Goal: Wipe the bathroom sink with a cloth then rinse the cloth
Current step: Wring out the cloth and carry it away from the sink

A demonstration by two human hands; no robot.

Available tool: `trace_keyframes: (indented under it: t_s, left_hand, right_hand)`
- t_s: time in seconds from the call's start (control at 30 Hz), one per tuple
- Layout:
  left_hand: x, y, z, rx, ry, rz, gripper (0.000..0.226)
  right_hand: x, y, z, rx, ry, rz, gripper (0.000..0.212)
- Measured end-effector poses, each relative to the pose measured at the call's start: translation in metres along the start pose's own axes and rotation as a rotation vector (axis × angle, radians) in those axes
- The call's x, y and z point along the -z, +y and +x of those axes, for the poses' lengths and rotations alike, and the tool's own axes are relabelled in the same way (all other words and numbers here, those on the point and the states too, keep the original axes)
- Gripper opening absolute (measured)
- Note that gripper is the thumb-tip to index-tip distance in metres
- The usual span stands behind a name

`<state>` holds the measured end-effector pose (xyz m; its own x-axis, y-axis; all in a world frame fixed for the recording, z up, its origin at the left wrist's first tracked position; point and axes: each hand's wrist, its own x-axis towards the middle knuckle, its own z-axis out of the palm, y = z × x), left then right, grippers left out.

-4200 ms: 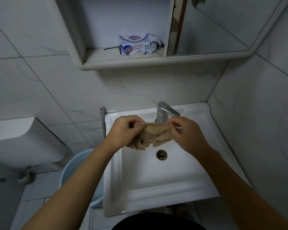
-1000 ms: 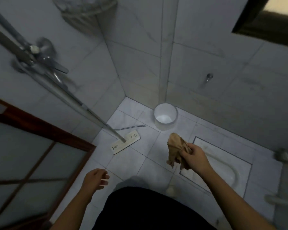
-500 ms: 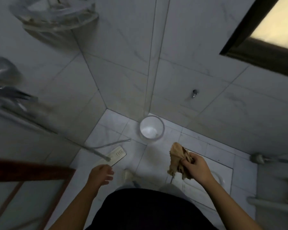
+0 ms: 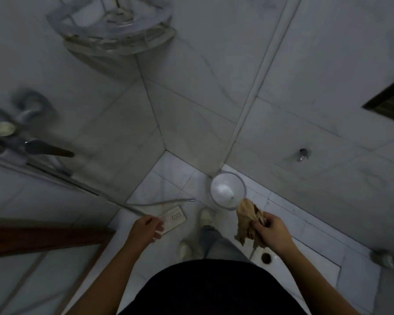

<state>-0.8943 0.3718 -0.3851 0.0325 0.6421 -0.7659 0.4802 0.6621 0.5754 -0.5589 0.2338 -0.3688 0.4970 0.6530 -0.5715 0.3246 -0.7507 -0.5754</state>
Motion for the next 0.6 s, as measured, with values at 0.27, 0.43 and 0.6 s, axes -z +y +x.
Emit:
trace_keyframes:
  t_s: [0.27,0.43,0.6]
  left_hand:
    - [0.052,-0.034,-0.015,0.228,0.331,-0.299,0.021]
    - [0.053,-0.013,-0.02,0.188,0.429,-0.436,0.021]
    - [0.054,0.033,-0.018,0.097,0.433,-0.529,0.021]
  right_hand:
    - [-0.037,-0.148,0.091,0.302,-0.328,-0.118,0.018]
    - [-0.047,-0.221,0.113,0.457,-0.467,-0.149,0.025]
    - [-0.042,-0.277,0.11,0.551,-0.472,-0.068,0.027]
